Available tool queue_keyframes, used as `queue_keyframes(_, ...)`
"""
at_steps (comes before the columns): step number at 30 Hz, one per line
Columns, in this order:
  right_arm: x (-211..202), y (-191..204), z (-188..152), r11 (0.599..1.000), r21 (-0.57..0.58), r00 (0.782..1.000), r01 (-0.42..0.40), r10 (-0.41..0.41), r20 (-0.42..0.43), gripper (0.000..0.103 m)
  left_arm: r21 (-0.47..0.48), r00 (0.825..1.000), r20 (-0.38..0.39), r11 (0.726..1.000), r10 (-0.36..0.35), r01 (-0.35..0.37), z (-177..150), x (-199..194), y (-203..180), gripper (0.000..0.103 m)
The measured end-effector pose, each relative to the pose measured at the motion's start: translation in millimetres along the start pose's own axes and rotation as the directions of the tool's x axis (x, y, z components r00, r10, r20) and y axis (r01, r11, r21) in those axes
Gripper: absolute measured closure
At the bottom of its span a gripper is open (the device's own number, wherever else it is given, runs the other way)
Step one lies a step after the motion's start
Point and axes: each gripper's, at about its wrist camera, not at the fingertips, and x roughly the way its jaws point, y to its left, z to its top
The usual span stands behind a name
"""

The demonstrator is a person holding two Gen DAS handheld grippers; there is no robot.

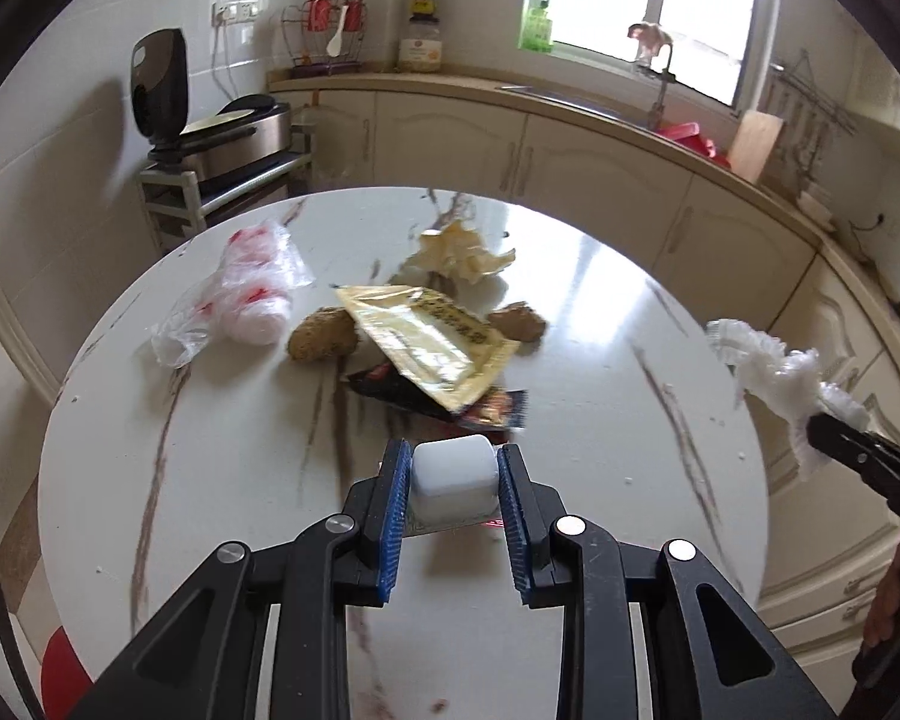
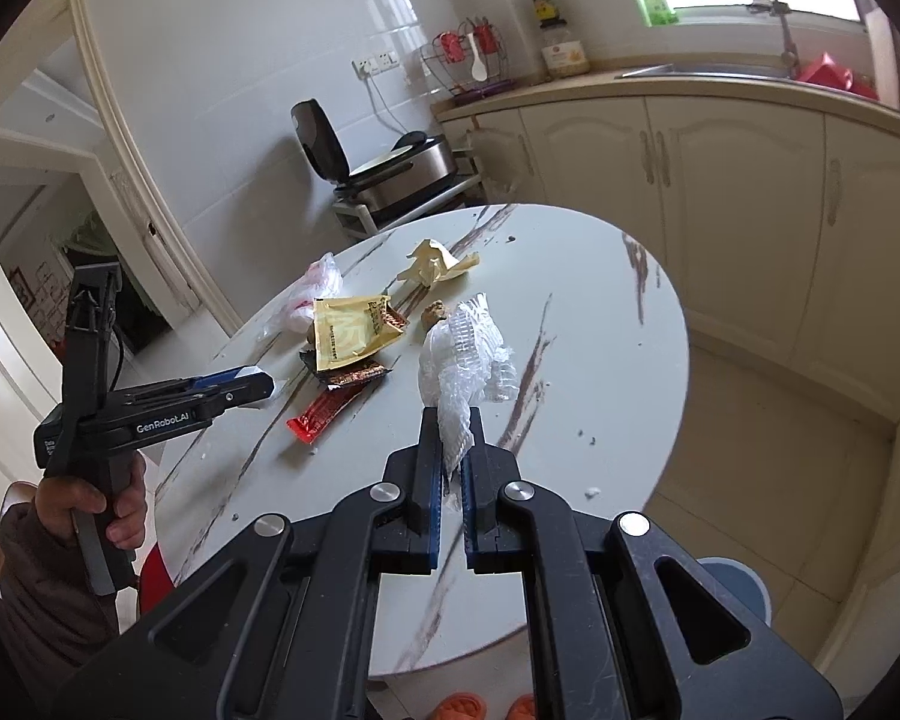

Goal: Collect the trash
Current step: 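Carry the white cup and clear bag over the blue bin and open both grippers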

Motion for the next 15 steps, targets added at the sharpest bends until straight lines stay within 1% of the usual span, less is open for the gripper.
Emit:
queue_keyframes(2, -16, -11, -8, 1.0, 0.023, 1.0, 0.018, -0.019, 0.019, 0.097, 0.045, 0.999, 0.0, 0.998, -0.039, 0.038, -3, -6, -28, 0.078)
queue_keyframes(4, -33, -26, -17, 0.997, 0.05, 0.998, 0.054, -0.056, 0.041, 0.097, 0.087, 0.997, -0.003, 0.993, -0.076, 0.076, -5, -10, -58, 0.078)
queue_keyframes(5, -41, -33, -22, 0.995, 0.063, 0.996, 0.075, -0.079, 0.049, 0.097, 0.092, 0.995, -0.008, 0.991, -0.097, 0.097, -6, -10, -71, 0.078)
queue_keyframes(7, -55, -50, -35, 0.986, 0.086, 0.987, 0.144, -0.149, 0.056, 0.097, 0.119, 0.989, -0.032, 0.982, -0.141, 0.144, -7, -7, -101, 0.078)
queue_keyframes(9, -64, -68, -49, 0.972, 0.108, 0.975, 0.211, -0.217, 0.046, 0.097, 0.156, 0.984, -0.052, 0.972, -0.171, 0.177, -7, -1, -131, 0.078)
queue_keyframes(11, -66, -89, -63, 0.961, 0.157, 0.972, 0.226, -0.233, 0.023, 0.097, 0.187, 0.972, -0.083, 0.955, -0.219, 0.231, -10, 6, -163, 0.078)
queue_keyframes(13, -65, -110, -79, 0.948, 0.201, 0.968, 0.245, -0.25, -0.005, 0.097, 0.224, 0.963, -0.113, 0.938, -0.245, 0.265, -14, 16, -192, 0.078)
queue_keyframes(15, -63, -132, -93, 0.934, 0.249, 0.966, 0.256, -0.259, -0.024, 0.093, 0.247, 0.953, -0.147, 0.923, -0.267, 0.296, -17, 30, -220, 0.078)
